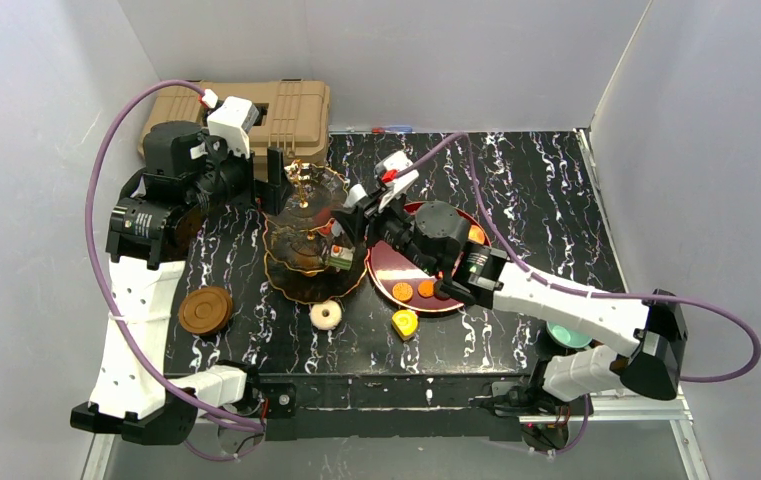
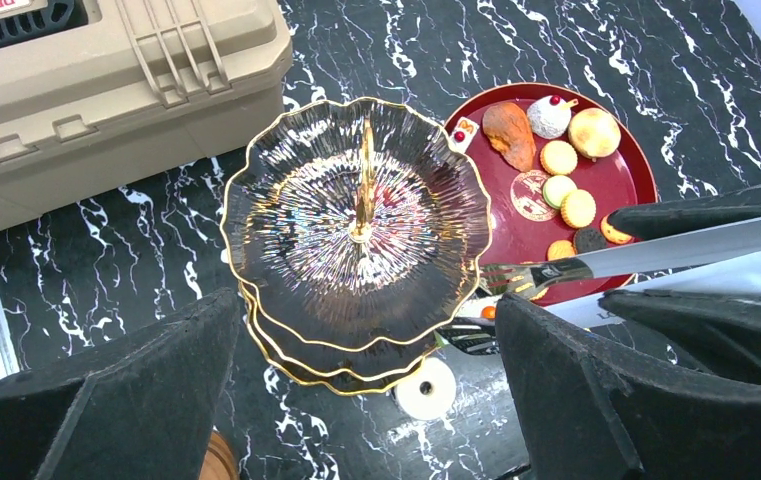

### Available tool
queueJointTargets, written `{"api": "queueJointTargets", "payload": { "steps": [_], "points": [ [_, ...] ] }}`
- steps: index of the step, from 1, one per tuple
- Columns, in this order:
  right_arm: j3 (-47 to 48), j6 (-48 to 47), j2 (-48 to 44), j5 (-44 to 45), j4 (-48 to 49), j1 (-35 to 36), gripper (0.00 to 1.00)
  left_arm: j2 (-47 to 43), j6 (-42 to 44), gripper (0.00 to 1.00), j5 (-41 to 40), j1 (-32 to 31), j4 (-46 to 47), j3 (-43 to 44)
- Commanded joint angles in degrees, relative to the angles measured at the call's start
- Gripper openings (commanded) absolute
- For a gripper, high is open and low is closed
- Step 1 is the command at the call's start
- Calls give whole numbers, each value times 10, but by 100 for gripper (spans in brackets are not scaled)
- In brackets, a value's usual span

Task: Serve the afternoon tea
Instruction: Place the desert on the desert table.

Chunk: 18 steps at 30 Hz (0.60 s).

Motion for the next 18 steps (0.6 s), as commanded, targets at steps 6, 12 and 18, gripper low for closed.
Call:
{"api": "queueJointTargets", "payload": {
  "steps": [6,12,18],
  "points": [
    [18,-6,-2,4,55,1,50,-15,-8,98,16,2,-9,9],
    [-20,-8,5,22,122,2,49,-18,-4,98,18,2,-11,8],
    [-52,-29,9,48,204,5,47,-32,8,98,52,2,-14,-7]
  ]
}}
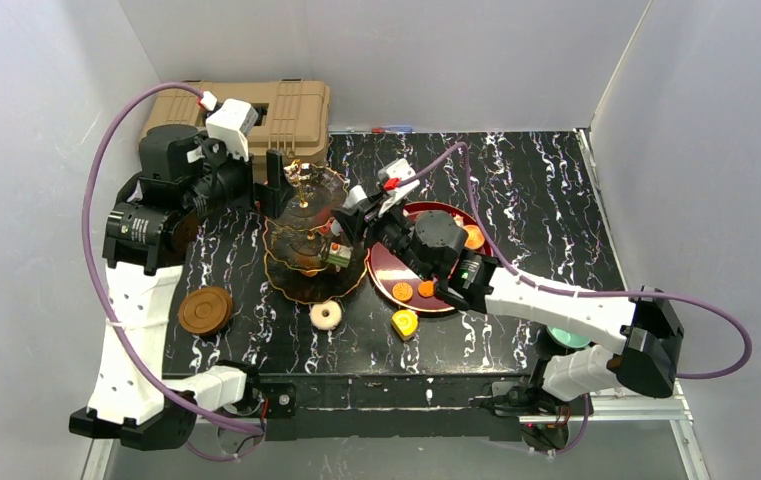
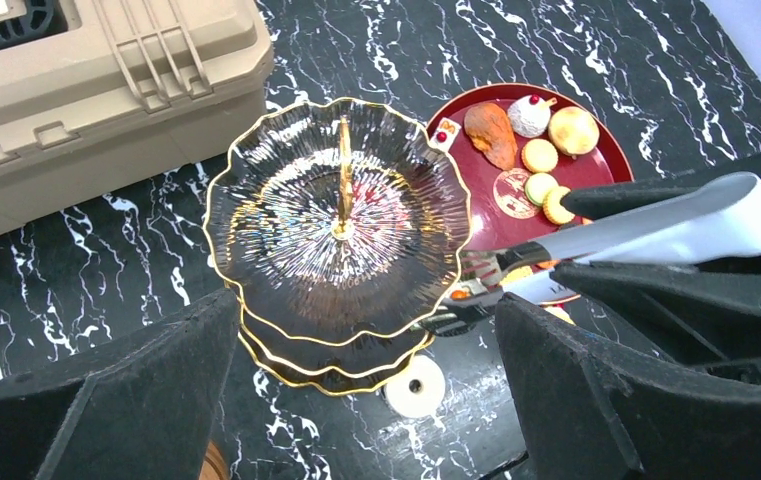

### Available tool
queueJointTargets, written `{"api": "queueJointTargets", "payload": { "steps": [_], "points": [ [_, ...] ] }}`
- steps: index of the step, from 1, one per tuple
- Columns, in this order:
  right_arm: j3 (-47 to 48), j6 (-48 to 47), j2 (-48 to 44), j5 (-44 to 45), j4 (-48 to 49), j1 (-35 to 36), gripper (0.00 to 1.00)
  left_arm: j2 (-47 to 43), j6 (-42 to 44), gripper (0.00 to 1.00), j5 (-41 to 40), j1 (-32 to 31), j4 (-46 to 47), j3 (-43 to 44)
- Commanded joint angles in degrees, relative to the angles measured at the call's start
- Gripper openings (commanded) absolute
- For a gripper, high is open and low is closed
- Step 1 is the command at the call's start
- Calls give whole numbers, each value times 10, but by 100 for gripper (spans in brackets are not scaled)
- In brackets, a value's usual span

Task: Serve the afternoon tea
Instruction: Place the desert on the desert table.

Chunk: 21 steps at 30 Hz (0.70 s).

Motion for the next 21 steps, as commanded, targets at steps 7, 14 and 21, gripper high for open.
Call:
{"api": "queueJointTargets", "payload": {
  "steps": [7,14,21],
  "points": [
    [-39,-18,3,31,167,14,47,-128,133,98,199,2,-14,-137],
    [-46,-8,6,20,181,20,47,-233,276,98,288,2,56,-285],
    [-53,5,6,18,195,21,46,-272,343,91,267,-2,209,-381]
  ]
}}
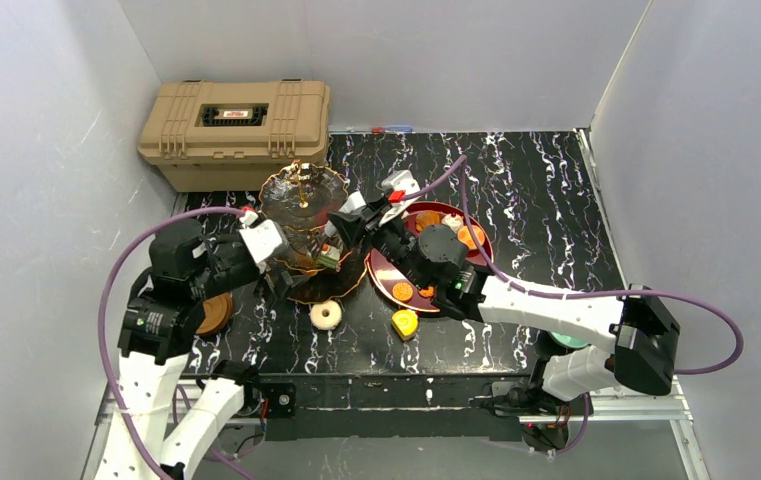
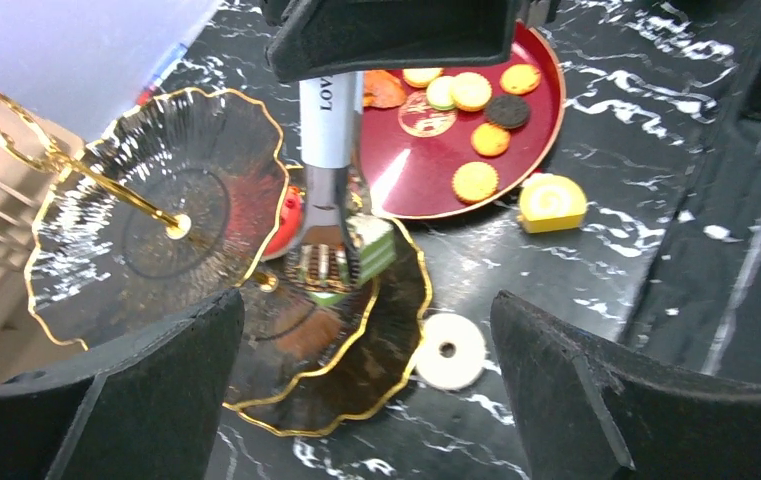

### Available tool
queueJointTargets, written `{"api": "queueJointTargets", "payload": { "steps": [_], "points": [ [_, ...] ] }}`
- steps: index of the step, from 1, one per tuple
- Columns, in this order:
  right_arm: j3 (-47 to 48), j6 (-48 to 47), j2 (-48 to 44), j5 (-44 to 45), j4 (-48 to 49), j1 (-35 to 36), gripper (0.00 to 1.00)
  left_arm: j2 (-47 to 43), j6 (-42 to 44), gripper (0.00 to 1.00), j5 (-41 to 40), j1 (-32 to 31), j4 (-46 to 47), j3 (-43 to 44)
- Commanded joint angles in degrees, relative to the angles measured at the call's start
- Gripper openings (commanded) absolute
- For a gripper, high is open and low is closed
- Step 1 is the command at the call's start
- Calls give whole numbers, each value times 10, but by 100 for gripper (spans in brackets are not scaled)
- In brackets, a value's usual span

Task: Serve the afternoon tea
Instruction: Place the desert on the desert table.

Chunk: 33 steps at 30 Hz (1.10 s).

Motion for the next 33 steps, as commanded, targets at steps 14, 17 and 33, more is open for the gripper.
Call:
{"api": "queueJointTargets", "payload": {
  "steps": [14,17,33],
  "points": [
    [-1,11,6,-5,68,9,46,28,86,86,-163,-168,302,-114],
    [0,11,6,-7,68,10,46,35,88,83,-191,-170,328,-123],
    [9,-31,14,-16,81,20,46,66,79,46,-157,-177,301,-123]
  ]
}}
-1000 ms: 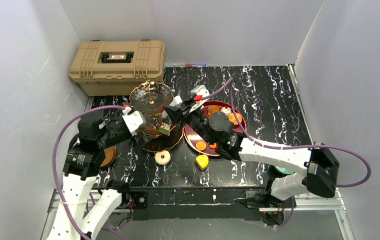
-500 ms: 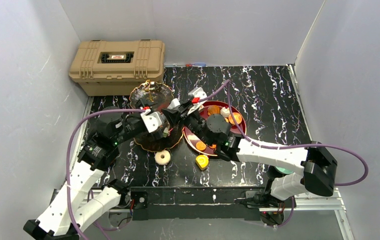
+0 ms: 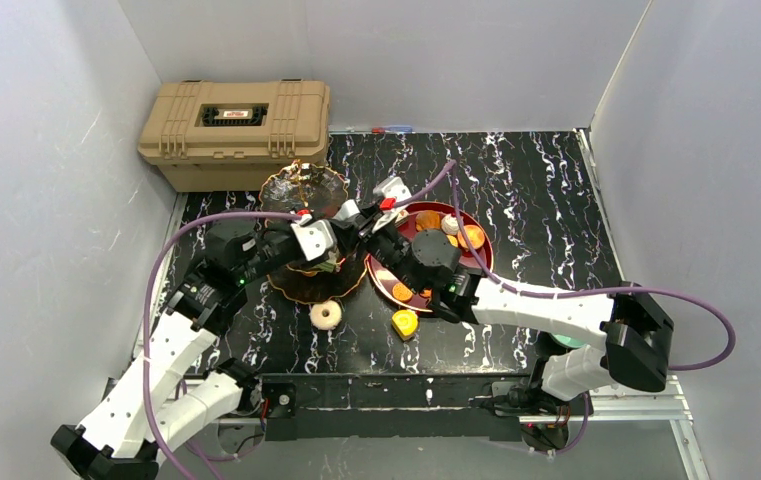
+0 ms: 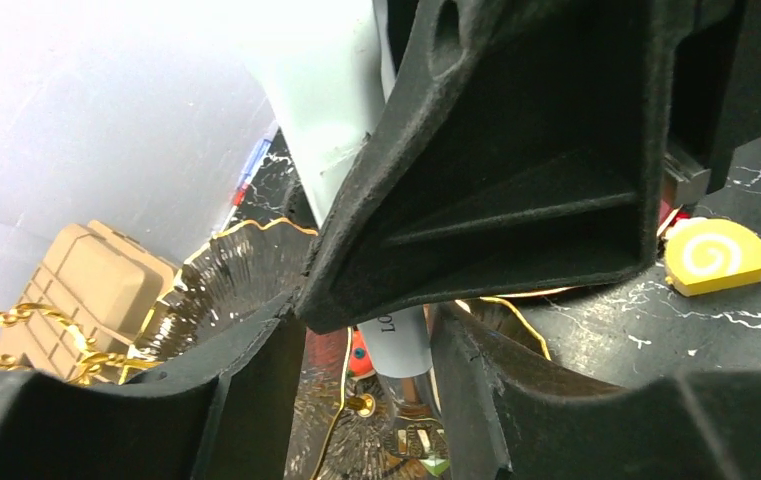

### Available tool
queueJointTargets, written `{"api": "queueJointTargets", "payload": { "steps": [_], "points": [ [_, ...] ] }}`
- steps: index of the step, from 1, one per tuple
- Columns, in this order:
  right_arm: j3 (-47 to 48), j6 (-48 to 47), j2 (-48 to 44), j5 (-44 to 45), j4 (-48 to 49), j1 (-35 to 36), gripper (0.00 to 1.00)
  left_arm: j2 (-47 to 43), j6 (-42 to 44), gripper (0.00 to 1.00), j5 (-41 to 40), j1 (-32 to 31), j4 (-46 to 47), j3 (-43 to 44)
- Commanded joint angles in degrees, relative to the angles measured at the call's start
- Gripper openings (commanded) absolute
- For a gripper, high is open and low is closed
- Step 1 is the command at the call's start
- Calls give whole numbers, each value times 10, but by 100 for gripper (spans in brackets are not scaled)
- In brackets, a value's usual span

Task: Serve the afternoon tea
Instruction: Place the desert on the desert table.

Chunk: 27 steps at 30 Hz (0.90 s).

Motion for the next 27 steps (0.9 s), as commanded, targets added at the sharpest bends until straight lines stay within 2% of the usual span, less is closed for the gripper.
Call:
{"api": "queueJointTargets", "payload": {
  "steps": [1,6,20,27],
  "points": [
    [16,-30,-3,-9,68,12,46,9,-2,45,18,-2,-17,11],
    [9,-43,-7,-15,77,18,45,18,3,45,17,-2,-15,13],
    [-17,-69,-29,-6,67,36,48,20,30,25,0,-2,14,13],
    [-24,-69,-40,-8,45,38,52,17,36,24,13,-3,-5,12]
  ]
}}
